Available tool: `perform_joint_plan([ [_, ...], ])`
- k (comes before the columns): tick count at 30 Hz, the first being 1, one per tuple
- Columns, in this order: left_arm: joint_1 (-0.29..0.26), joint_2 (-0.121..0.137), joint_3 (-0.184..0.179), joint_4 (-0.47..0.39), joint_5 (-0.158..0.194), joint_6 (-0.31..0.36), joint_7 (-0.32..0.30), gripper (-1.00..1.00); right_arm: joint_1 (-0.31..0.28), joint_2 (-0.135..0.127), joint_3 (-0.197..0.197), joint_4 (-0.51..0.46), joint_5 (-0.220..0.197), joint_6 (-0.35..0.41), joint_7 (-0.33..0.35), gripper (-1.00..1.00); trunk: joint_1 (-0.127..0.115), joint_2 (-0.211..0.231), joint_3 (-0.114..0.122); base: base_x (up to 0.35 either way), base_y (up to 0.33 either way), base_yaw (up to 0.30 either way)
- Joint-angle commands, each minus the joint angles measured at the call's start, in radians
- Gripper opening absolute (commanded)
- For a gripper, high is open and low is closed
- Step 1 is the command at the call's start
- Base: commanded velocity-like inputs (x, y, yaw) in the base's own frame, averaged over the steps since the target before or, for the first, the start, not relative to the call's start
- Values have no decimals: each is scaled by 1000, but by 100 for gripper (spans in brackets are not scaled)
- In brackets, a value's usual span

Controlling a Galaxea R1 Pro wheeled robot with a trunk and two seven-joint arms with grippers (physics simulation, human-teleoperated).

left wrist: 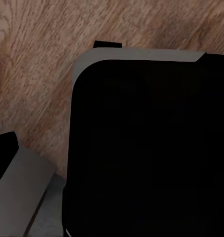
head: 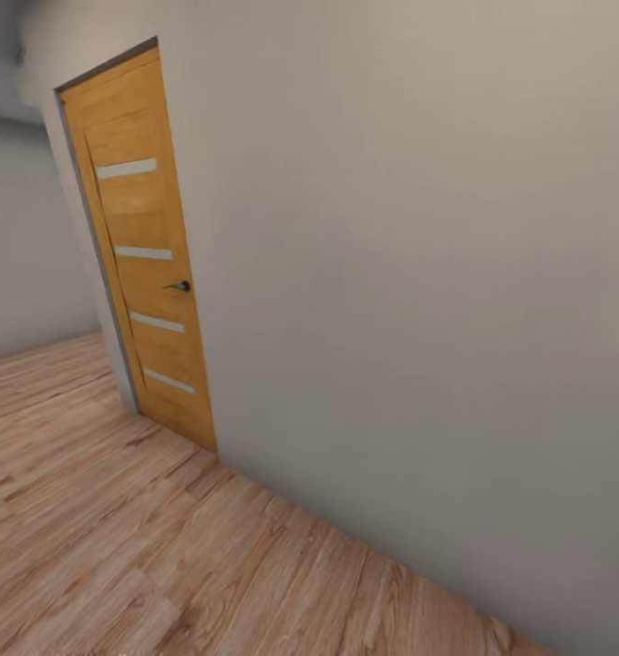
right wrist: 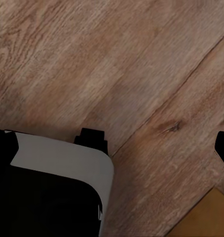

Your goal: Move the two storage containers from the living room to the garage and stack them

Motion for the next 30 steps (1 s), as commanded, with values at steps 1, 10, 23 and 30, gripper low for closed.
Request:
perform_joint_plan([
  [1, 0, 0, 0, 0, 9, -2, 0, 100, -1, 0, 7, 3, -11, -6, 6, 100, 0, -1, -1, 13, 0, 263],
  [10, 0, 0, 0, 0, 9, -2, 0, 100, -1, 0, 8, 3, -11, -6, 6, 100, 0, -1, -1, 1, 0, 270],
  [23, 0, 0, 0, 0, 9, -3, 0, 100, -1, 0, 7, 3, -11, -6, 6, 100, 0, -1, -1, 0, 0, 91],
  [30, 0, 0, 0, 0, 9, -2, -1, 100, -1, 0, 8, 3, -11, -4, 6, 100, 0, -1, -1, 219, 0, 0],
])
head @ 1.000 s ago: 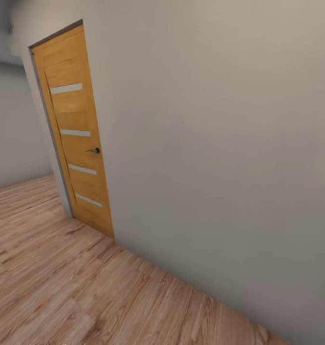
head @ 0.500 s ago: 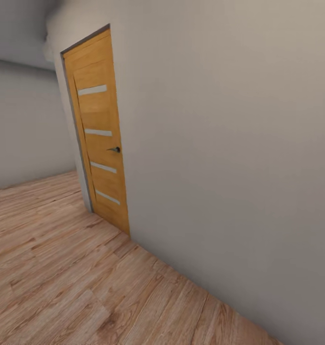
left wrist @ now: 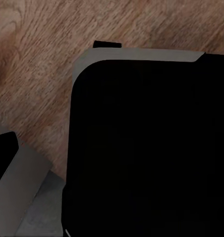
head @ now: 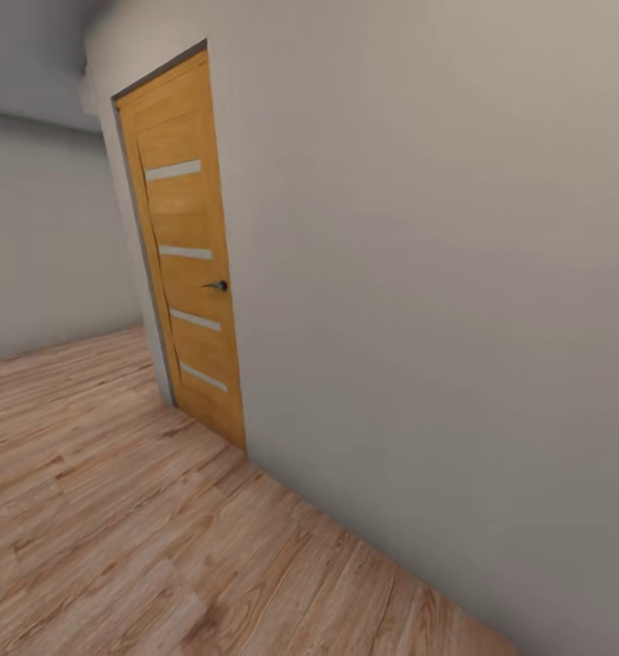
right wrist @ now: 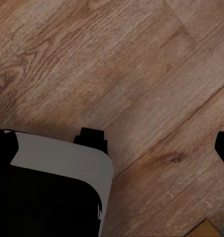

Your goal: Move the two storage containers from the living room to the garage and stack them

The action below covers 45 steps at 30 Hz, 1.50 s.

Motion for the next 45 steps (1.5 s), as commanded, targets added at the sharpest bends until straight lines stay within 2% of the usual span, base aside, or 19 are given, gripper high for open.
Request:
perform_joint_plan([
  [1, 0, 0, 0, 0, 9, -2, 0, 100, -1, 0, 7, 3, -11, -6, 6, 100, 1, 0, -1, 309, 0, 0],
  [19, 0, 0, 0, -1, 9, -3, 1, 100, -1, 0, 6, 3, -12, -8, 6, 100, 1, 0, -1, 306, 0, 25],
  [45, 0, 0, 0, 0, 9, -2, 1, 100, -1, 0, 6, 3, -11, -9, 6, 100, 1, 0, -1, 10, 0, 266],
])
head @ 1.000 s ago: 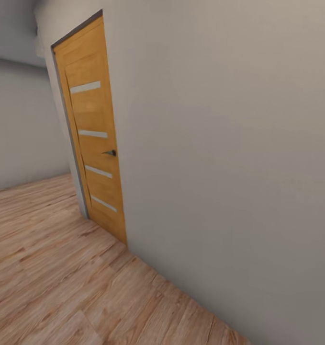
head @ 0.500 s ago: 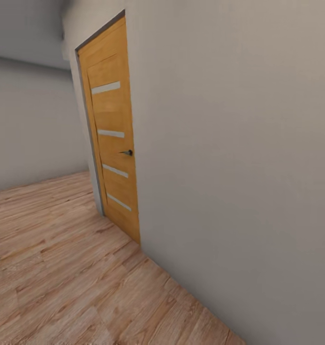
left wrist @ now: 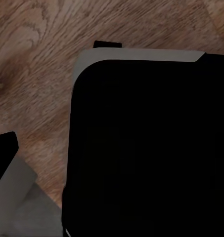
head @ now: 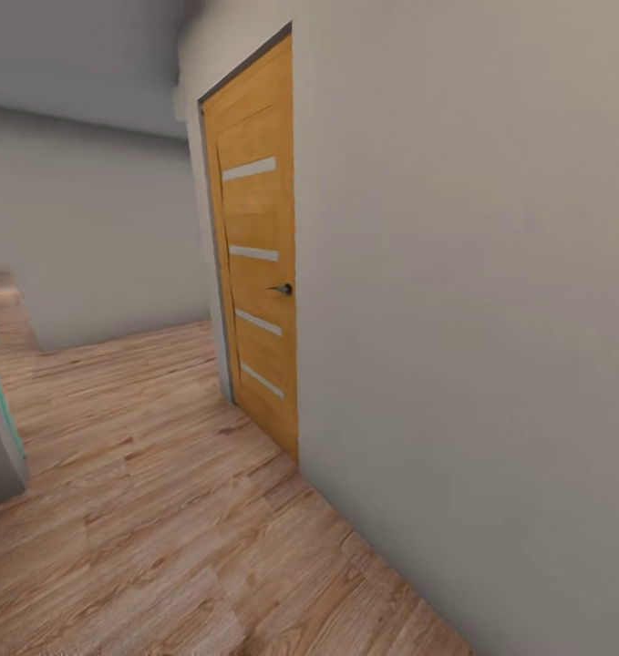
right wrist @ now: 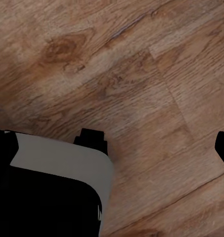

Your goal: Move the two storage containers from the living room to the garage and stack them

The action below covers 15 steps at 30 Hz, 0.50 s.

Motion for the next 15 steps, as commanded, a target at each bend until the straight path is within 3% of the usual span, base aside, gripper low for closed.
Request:
perform_joint_plan([
  [1, 0, 0, 0, 0, 9, -2, 0, 100, -1, 0, 7, 3, -11, -6, 6, 100, 0, -1, -1, 0, 0, 270],
  [15, 0, 0, 0, 0, 9, -2, 0, 100, -1, 0, 8, 3, -11, -5, 6, 100, 0, -1, -1, 0, 0, 254],
])
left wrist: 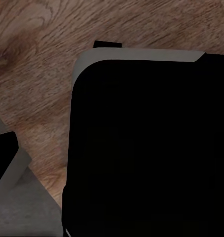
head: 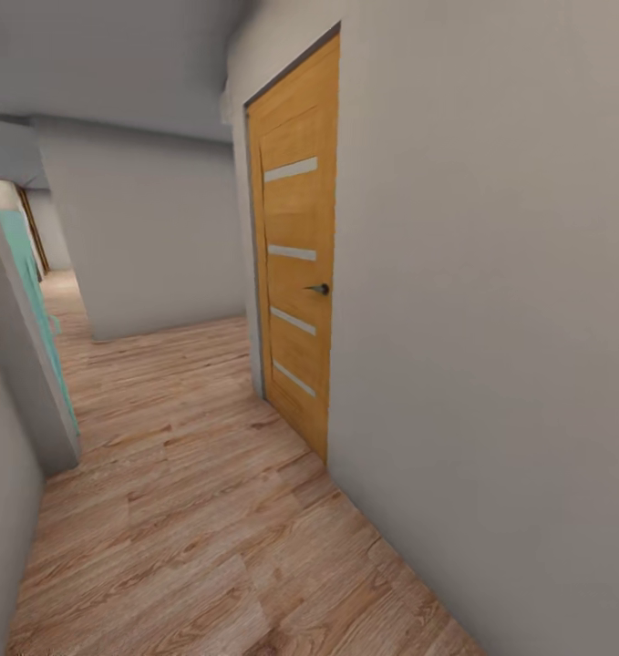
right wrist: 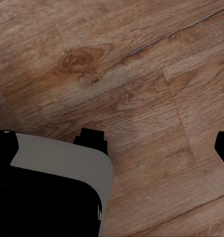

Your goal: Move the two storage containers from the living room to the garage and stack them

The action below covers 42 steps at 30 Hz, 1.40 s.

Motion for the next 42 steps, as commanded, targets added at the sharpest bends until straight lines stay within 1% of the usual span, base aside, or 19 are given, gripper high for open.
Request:
perform_joint_plan([
  [1, 0, 0, 0, 0, 9, -2, 0, 100, -1, 0, 7, 3, -11, -6, 6, 100, 0, -1, -1, 0, 0, 90],
  [17, 0, 0, 0, 0, 9, -3, 0, 100, -1, 0, 9, 3, -9, -3, 6, 100, 0, -1, -1, 20, 0, 7],
  [30, 0, 0, 0, 0, 9, -2, 0, 100, -1, 1, 9, 3, -9, 2, 6, 100, 0, -1, -1, 299, 0, 14],
  [42, 0, 1, 0, 0, 9, -2, 0, 100, -1, 0, 9, 3, -9, -3, 6, 100, 0, -1, -1, 321, 0, 247],
])
